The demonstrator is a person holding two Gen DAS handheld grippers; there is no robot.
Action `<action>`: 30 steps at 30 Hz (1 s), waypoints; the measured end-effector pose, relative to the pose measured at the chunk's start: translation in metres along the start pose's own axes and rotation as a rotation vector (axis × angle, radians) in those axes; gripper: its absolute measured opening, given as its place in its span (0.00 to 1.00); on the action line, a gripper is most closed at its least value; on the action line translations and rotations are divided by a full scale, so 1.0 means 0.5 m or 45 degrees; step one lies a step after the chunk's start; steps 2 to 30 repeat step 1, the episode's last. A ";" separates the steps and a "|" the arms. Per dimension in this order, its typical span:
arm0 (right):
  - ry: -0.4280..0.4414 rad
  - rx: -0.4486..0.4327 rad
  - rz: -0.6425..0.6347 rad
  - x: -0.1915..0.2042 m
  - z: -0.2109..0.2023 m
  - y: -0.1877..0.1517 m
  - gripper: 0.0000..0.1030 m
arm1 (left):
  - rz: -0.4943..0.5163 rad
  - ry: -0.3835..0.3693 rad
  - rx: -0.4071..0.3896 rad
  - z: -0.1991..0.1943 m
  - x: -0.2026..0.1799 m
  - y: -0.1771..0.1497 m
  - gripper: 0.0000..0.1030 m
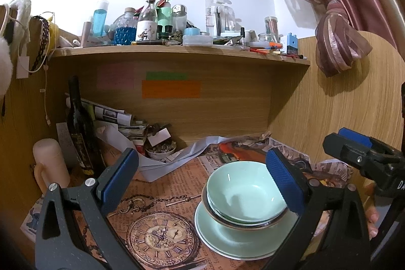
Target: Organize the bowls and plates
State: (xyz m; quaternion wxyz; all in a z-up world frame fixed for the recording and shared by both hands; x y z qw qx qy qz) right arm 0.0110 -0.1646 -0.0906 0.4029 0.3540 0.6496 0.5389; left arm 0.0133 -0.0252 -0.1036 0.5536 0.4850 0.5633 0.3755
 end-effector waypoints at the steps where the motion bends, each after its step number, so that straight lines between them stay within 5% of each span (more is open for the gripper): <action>1: 0.002 0.001 -0.002 -0.001 0.000 -0.001 1.00 | -0.003 0.001 0.003 0.001 0.001 0.000 0.99; 30: 0.002 0.001 -0.002 -0.001 0.000 -0.001 1.00 | -0.003 0.001 0.003 0.001 0.001 0.000 0.99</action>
Point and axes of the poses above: each gripper's, at about its wrist camera, not at the fingertips, and z roughly the way its jaws point, x to its left, y to its top, the point moved 8 cm from there along z, roughly the way its jaws point, and after that the axes turned 15 degrees about -z, right-handed, at the moved point
